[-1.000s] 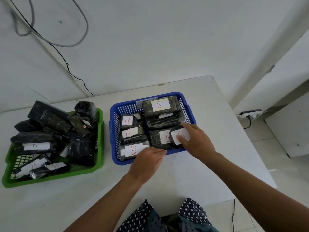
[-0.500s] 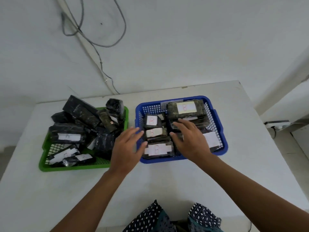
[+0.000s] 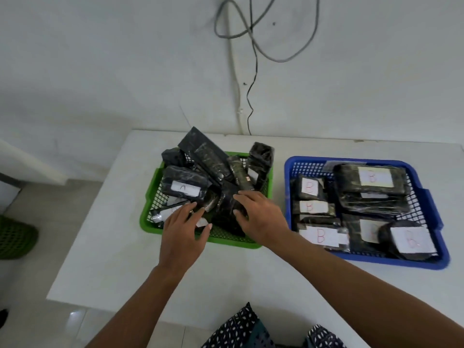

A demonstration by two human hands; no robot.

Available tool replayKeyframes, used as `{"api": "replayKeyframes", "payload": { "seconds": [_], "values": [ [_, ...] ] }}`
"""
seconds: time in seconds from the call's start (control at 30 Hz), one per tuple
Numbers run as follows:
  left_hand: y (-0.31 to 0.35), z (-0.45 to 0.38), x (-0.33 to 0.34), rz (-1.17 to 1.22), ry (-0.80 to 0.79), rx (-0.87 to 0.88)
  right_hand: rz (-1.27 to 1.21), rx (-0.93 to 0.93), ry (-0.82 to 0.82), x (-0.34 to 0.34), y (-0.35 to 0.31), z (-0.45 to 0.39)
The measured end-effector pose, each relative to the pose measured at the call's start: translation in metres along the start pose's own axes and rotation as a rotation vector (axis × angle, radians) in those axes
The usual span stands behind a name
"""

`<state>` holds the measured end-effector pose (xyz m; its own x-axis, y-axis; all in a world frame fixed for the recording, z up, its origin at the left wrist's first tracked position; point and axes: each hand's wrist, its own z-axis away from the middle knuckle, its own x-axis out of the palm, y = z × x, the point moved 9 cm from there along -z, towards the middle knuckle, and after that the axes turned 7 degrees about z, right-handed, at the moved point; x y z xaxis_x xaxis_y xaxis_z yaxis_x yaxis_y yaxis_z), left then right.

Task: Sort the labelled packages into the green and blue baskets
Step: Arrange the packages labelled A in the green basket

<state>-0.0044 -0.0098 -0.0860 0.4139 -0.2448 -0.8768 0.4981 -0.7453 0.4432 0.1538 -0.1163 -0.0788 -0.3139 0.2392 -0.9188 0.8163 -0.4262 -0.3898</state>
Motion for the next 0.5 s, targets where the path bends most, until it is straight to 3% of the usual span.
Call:
{"api": "replayKeyframes", "payload": {
  "seconds": [0.33,0.5],
  "values": [
    [-0.025,-0.028,0.004,0.059,-0.122,-0.017,0.375,0.057,-0.186,0.047,-0.022,-0.056],
    [-0.032,-0.04,0.006,0.126,-0.148,-0.021,0.378,0.104,-0.208,0.049,-0.018,-0.056]
  ]
}}
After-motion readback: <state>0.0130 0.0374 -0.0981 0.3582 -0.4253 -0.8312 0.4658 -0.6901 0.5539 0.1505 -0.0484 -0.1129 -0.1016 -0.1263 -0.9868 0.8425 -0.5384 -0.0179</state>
